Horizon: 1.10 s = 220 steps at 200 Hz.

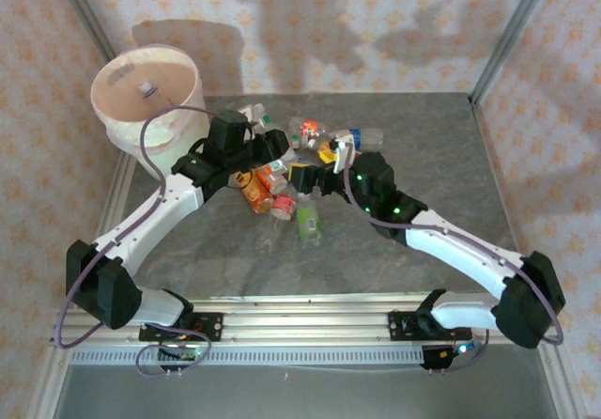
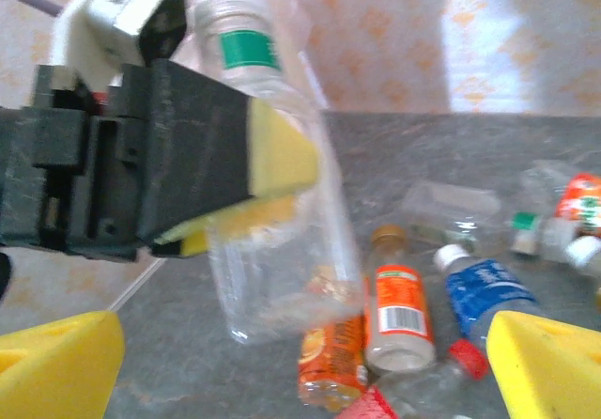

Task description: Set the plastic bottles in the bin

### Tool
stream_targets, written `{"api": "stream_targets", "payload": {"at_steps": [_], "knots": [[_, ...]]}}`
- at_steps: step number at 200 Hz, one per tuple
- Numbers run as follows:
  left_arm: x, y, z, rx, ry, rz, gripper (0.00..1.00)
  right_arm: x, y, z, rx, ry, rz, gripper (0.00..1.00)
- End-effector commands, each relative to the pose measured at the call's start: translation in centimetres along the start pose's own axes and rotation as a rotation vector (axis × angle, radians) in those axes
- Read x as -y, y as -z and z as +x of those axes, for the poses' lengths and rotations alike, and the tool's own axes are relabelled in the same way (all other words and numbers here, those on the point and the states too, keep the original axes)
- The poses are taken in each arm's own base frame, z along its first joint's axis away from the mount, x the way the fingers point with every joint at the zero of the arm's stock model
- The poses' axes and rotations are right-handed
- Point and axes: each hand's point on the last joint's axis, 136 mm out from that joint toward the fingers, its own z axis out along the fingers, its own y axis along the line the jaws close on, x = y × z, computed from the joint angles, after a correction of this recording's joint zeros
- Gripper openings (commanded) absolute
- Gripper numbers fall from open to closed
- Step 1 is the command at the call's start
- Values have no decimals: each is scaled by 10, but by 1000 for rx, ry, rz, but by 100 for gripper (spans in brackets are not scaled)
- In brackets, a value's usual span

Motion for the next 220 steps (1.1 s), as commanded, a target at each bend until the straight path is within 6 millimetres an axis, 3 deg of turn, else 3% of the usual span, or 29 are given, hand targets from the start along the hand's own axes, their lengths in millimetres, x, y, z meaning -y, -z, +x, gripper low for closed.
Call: {"api": "stream_targets", "payload": {"at_steps": [1, 39, 88, 106, 151, 184, 220], "knots": [[8, 28, -30, 102, -70, -38, 52, 32, 18, -10, 95, 27, 186, 99], [13, 52, -67, 204, -128, -106, 51, 66, 32, -6, 128, -12, 368, 99], [20, 92, -129, 359, -228, -215, 50, 76, 36, 3, 107, -35, 424, 99], [7, 111, -154, 428, -252, -330, 50, 79, 38, 2, 105, -34, 440, 99], [-47, 162, -213, 562, -220, -628, 49, 84, 41, 5, 91, -23, 473, 99], [-81, 186, -239, 633, -189, -775, 49, 85, 41, 7, 87, -26, 474, 99], [-110, 204, -256, 678, -184, -920, 50, 85, 41, 8, 84, -28, 475, 99]]}}
